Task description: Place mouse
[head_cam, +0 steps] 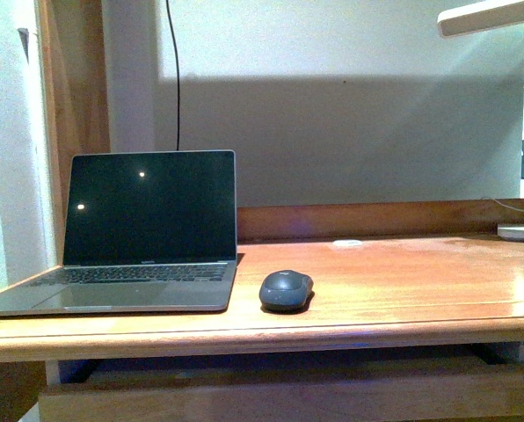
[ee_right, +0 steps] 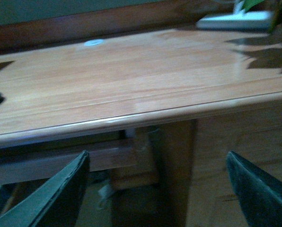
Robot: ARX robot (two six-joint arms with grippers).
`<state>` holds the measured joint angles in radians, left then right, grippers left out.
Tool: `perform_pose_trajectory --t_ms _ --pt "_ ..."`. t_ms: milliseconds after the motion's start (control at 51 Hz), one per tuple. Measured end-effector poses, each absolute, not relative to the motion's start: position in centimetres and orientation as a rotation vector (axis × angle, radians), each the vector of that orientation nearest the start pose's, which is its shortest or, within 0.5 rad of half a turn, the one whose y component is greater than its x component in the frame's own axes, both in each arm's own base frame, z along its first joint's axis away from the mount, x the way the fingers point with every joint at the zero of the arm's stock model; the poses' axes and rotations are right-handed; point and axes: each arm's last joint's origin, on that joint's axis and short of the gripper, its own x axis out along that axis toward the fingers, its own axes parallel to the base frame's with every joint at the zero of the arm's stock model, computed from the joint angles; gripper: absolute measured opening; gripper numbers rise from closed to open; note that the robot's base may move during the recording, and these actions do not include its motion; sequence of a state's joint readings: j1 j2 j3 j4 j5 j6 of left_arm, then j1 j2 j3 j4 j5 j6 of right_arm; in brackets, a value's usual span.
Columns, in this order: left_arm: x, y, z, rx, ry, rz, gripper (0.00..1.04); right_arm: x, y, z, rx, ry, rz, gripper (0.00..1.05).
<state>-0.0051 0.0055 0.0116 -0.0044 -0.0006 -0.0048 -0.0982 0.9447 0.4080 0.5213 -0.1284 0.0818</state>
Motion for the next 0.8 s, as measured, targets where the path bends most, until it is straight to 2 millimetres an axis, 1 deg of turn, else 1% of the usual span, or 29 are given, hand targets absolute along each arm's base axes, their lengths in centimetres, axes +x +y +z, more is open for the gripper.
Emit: perform_pose_trajectory --t_ms 118,137,176,255,294,313,392,411,509,803 --pt "9.7 0.0 16.7 -0.005 -0.002 -0.005 0.97 19.0 -1.4 23.0 0.037 0.002 -0.010 0.66" --pt "9.7 0.0 16.7 -0.005 -0.002 -0.005 0.97 18.6 -1.3 22.6 0.031 0.003 -0.008 0.61" --pt "9.7 0.0 16.7 -0.005 -0.002 -0.005 0.97 18.2 -1.0 22.1 0.025 0.008 -0.017 0.54" --pt "9.7 0.0 16.7 -0.005 -0.001 -0.005 0.97 17.7 -0.4 21.4 0.021 0.014 -0.011 0.43" --pt "9.7 0.0 16.7 -0.005 -0.002 -0.005 0.97 17.3 -0.1 21.0 0.017 0.015 0.002 0.36" --pt "9.7 0.0 16.7 -0.005 -0.002 -0.005 0.97 17.2 -0.1 20.9 0.016 0.015 0.003 0.35" --pt "9.7 0.0 16.7 -0.005 -0.002 -0.005 0.97 16.5 0.0 20.3 0.010 0.010 0.002 0.21" --pt "9.7 0.0 16.7 -0.005 -0.001 -0.005 0.97 16.4 -0.1 20.3 0.010 0.010 0.001 0.19" --pt "9.7 0.0 16.7 -0.005 -0.001 -0.005 0.97 15.8 0.0 19.7 0.009 0.008 0.000 0.03" --pt "9.7 0.0 16.7 -0.005 -0.001 -0.005 0.97 14.1 0.0 18.3 0.006 0.012 0.000 0.03"
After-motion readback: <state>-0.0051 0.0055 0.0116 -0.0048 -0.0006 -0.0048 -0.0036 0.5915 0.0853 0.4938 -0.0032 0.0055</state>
